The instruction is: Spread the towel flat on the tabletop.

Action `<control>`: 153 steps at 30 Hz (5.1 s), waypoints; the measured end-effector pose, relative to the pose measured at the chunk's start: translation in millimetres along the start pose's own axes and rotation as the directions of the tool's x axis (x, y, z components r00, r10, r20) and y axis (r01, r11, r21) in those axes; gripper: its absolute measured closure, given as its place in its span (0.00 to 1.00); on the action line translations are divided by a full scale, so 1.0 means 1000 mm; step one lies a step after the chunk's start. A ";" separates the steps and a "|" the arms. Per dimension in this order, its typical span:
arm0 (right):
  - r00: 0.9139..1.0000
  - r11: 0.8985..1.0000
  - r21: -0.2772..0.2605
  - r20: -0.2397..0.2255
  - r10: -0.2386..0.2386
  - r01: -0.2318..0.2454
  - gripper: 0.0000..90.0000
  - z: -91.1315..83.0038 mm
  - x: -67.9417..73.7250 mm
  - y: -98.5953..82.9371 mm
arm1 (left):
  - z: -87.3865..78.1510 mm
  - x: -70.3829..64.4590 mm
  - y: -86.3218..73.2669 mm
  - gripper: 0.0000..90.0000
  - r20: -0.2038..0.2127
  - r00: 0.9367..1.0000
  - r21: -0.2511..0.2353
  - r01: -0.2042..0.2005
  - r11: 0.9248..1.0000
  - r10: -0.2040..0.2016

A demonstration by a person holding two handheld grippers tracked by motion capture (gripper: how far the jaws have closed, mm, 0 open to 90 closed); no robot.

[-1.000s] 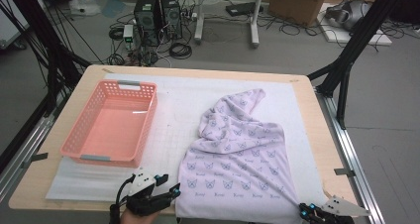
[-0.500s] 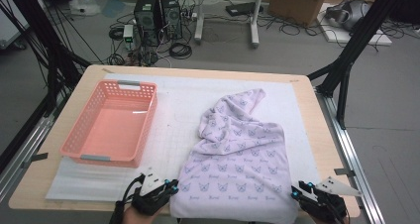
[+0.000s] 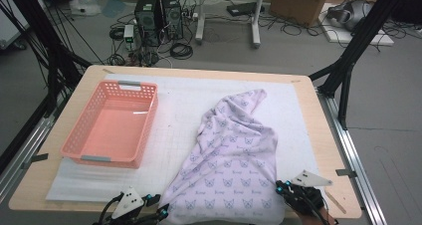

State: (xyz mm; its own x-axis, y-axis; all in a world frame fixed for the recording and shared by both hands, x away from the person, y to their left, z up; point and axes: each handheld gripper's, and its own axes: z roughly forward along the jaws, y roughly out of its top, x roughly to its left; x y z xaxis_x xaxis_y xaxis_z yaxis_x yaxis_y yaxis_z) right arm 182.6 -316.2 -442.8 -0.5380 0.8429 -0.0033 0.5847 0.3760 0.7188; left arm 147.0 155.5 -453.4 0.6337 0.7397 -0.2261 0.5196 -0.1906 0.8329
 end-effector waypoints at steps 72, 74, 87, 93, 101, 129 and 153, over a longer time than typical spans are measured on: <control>0.994 0.984 -0.147 0.024 0.108 -0.104 0.64 0.009 -0.058 0.023 | 0.122 0.059 0.099 0.95 -0.167 0.986 0.061 0.008 0.998 0.002; 0.994 0.986 -0.138 0.036 0.102 -0.096 0.62 0.016 -0.059 0.027 | 0.119 0.059 0.095 0.85 -0.171 0.985 0.058 0.006 0.998 0.004; 0.964 0.988 -0.059 0.220 0.150 -0.141 0.95 0.040 -0.085 0.032 | 0.130 0.053 0.095 0.51 -0.073 0.997 0.073 0.007 0.997 -0.002; 0.974 0.977 -0.099 0.113 0.198 -0.187 0.71 0.027 -0.087 0.020 | 0.133 0.040 0.095 0.97 -0.068 0.993 0.114 -0.089 0.990 0.097; 0.981 0.974 -0.122 0.022 0.193 -0.189 0.64 0.017 -0.080 0.015 | 0.111 0.057 0.094 0.98 -0.179 0.983 0.052 -0.035 0.998 0.044; 0.990 0.991 -0.030 -0.046 0.131 -0.133 0.98 -0.021 -0.048 -0.024 | 0.059 0.011 0.044 0.97 -0.018 1.000 0.138 0.018 0.990 -0.015; 0.995 0.990 -0.099 -0.026 0.098 -0.100 0.61 0.009 -0.039 0.013 | 0.049 0.031 0.053 0.54 0.024 0.998 -0.076 0.052 0.996 -0.050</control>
State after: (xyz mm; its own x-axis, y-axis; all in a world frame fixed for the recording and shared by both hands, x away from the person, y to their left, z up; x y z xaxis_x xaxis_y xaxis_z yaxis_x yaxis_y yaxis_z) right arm 216.1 -340.6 -439.3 -0.4936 0.8655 0.0852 0.5728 0.2498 0.7807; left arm 222.3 136.6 -440.9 0.6204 0.7327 -0.2798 0.5068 -0.1023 0.8560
